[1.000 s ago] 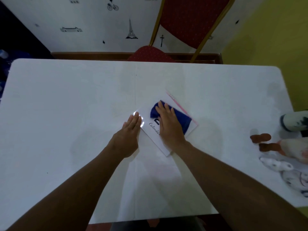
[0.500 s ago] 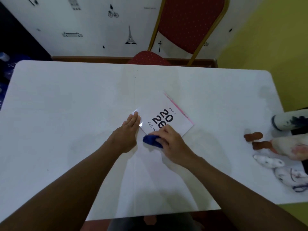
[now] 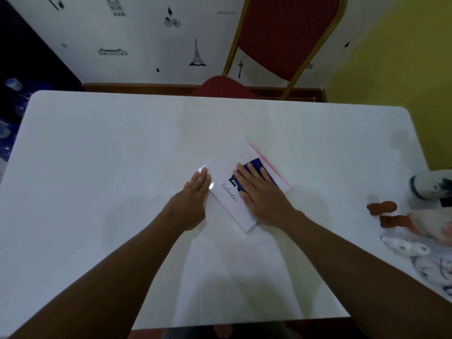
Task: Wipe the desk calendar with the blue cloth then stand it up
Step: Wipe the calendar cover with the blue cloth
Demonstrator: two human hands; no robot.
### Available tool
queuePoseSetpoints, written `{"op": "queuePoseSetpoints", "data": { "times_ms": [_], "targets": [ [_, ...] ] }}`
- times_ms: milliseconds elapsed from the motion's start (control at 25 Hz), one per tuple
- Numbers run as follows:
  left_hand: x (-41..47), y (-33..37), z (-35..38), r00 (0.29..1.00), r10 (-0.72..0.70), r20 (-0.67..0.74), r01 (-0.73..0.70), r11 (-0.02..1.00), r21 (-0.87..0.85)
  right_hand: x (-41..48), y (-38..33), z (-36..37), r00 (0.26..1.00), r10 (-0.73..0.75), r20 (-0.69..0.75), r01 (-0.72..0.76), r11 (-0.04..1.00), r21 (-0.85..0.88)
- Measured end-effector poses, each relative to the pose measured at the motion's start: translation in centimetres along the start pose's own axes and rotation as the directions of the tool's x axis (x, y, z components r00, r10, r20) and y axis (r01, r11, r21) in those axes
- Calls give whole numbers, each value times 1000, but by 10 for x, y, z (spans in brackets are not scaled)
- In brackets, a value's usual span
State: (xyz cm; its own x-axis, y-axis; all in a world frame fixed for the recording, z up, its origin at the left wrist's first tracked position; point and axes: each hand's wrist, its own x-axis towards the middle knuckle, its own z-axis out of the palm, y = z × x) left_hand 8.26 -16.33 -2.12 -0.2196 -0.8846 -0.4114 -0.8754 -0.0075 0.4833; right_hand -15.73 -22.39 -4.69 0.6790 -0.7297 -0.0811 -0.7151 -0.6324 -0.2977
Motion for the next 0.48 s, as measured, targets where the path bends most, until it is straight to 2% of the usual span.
{"op": "queuePoseSetpoints", "data": {
  "times_ms": [200,360,480],
  "targets": [
    [1,-2,1,1000,2,-1,-2,1000,10,44,9,4,994,105,4,-105,994,9],
    [1,-1,1,1000,6,8,-6,1000,9,57,-3,9,982,186,-7,-185,977,107],
    [0,-2,0,1000,7,-8,-7,1000,15,14,-27,22,991,133,1,-132,980,146]
  ]
}}
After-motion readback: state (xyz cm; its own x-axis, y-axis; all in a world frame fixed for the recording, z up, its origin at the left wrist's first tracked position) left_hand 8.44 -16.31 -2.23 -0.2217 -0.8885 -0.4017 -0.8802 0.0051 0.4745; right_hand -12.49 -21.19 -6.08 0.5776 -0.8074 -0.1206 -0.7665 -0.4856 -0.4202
